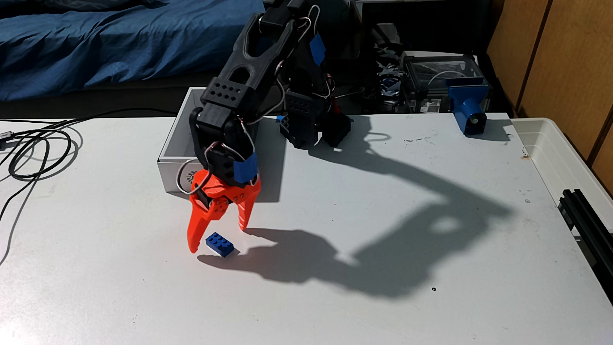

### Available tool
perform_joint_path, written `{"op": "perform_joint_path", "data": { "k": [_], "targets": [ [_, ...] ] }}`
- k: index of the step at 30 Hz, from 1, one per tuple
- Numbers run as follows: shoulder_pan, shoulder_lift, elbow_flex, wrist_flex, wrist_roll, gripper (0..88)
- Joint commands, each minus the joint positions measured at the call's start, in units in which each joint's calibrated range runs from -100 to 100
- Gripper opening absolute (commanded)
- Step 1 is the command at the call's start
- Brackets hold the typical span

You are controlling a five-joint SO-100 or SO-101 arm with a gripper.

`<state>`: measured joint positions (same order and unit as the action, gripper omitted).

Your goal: Grab the blue brick and place in box

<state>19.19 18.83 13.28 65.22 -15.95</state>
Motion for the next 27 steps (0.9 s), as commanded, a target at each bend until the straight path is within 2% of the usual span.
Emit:
{"op": "perform_joint_path", "data": {
  "k": [1, 11, 27],
  "targets": [
    [-1.4, 0.3, -2.1, -0.4, -1.0, 34.9],
    [-3.0, 1.9, -4.4, -0.5, -1.9, 34.1],
    [0.7, 3.8, -5.5, -2.6, 1.7, 34.0]
  ]
}}
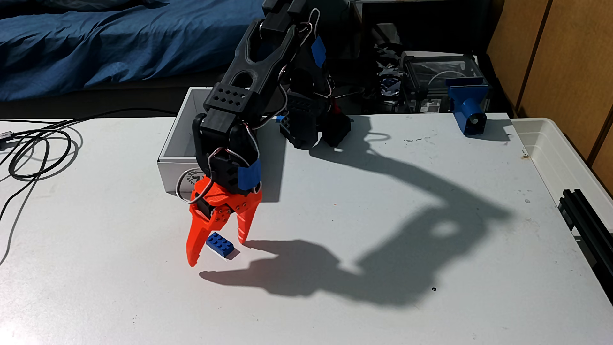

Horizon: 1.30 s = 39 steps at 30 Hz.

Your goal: Grab the blue brick and place in box

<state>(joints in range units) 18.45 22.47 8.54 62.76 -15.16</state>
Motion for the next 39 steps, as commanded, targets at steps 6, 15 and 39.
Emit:
{"op": "perform_joint_path", "data": {
  "k": [6, 15, 39],
  "targets": [
    [2.4, 0.2, -0.7, -0.1, 1.7, 34.0],
    [2.9, 0.3, -0.5, 0.2, 2.1, 33.8],
    [2.7, 0.4, 0.0, 0.2, 2.1, 10.3]
  ]
}}
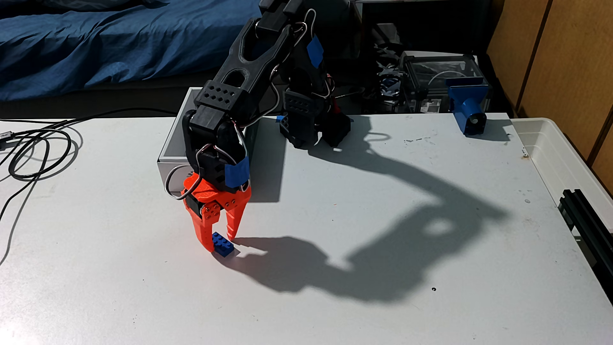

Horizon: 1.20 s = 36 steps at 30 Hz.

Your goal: Grab the blue brick and place in box

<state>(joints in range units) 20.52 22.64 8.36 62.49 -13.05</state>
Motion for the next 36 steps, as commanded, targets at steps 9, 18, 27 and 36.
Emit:
{"op": "perform_joint_path", "data": {
  "k": [9, 18, 27, 36],
  "targets": [
    [0.7, 0.2, 0.2, 0.5, 0.5, 4.5],
    [2.1, -0.2, -0.7, 3.1, 0.5, 0.9],
    [6.8, -0.9, -25.5, 33.2, 3.1, 0.8],
    [15.7, -9.1, -30.6, 37.3, 10.2, 0.8]
  ]
}}
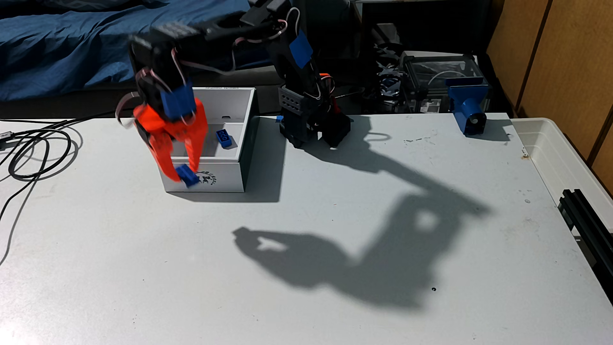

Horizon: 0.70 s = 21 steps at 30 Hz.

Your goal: Grab the blue brick and place in box

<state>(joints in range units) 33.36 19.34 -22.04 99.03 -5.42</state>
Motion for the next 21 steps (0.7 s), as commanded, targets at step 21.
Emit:
{"op": "perform_joint_path", "data": {
  "k": [21],
  "targets": [
    [16.1, -25.1, 33.4, -3.5, 19.1, 1.3]
  ]
}}
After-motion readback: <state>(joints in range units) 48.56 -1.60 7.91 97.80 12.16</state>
